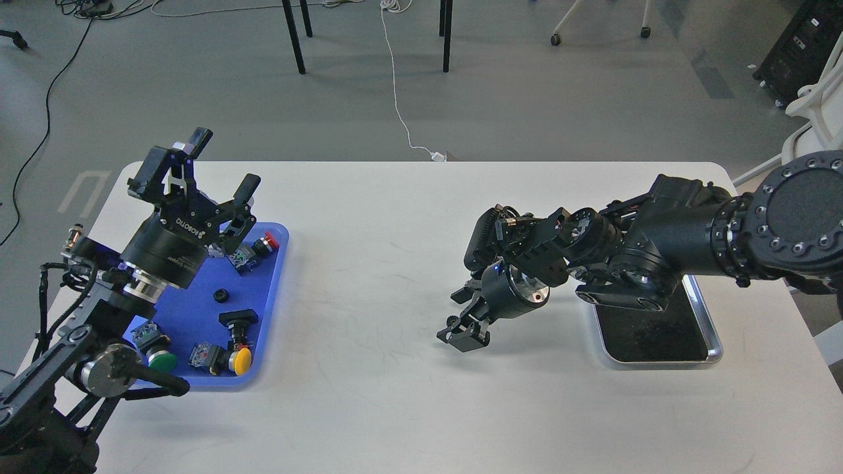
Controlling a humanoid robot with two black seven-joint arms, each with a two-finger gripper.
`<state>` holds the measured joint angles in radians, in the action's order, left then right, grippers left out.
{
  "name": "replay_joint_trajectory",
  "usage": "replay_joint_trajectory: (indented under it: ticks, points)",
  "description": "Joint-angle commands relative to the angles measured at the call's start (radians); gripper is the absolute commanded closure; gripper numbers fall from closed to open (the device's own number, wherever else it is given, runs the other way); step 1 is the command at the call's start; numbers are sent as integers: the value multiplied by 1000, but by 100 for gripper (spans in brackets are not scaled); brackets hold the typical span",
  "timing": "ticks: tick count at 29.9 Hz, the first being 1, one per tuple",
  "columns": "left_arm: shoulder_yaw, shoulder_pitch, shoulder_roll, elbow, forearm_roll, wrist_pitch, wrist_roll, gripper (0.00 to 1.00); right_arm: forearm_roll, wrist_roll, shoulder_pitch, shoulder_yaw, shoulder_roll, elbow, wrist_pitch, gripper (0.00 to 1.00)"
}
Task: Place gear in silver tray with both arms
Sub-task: 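Close the right gripper on the black gear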
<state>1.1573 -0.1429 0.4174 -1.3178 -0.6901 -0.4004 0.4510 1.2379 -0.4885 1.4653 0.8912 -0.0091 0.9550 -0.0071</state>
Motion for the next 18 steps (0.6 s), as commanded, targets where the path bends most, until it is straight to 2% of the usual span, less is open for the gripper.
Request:
replay_joint_trajectory:
  ticks: [1, 3, 10, 16, 18]
  points:
    - [1, 2, -2, 0, -3, 0, 2, 2, 0, 0, -8, 0, 9, -7, -2, 37]
    - [1, 5, -2, 0, -3, 0, 2, 2, -1, 0, -11, 0, 9, -13, -4, 40]
    - [4, 8, -2, 0, -3, 0, 2, 2, -2, 0, -29, 8, 9, -36, -5, 41]
    - [10, 9, -3, 0, -3, -2, 2, 2, -2, 0, -37, 9, 9, -45, -5, 51]
    - [10, 9, -2, 0, -3, -2, 2, 2, -2, 0, -45, 9, 9, -45, -5, 59]
